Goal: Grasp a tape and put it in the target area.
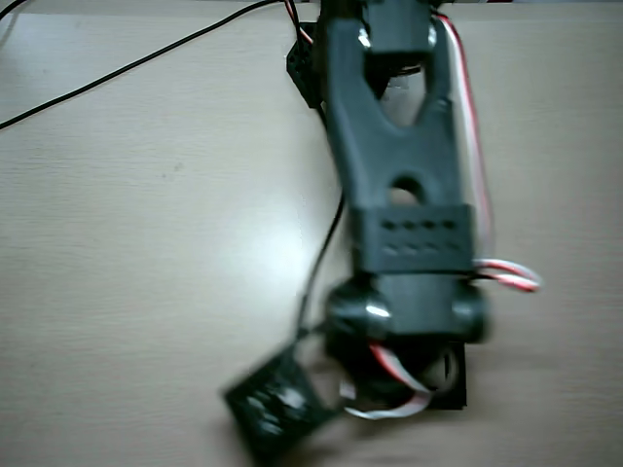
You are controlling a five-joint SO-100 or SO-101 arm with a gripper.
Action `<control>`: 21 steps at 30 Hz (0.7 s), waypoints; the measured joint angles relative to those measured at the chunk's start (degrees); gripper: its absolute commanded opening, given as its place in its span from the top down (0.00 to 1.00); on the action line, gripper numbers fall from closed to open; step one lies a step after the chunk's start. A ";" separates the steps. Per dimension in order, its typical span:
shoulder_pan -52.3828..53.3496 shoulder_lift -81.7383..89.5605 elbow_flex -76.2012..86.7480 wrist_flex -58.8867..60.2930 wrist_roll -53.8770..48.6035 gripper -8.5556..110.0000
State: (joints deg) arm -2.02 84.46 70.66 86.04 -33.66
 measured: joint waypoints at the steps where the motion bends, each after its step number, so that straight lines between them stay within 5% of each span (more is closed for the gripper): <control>1: 2.02 1.49 2.11 -0.53 -0.70 0.82; 9: 13.10 10.02 12.74 -3.52 -5.71 0.82; 21: 16.44 13.97 16.61 -5.19 -5.89 0.82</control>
State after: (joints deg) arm 14.41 98.44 87.28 80.86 -39.55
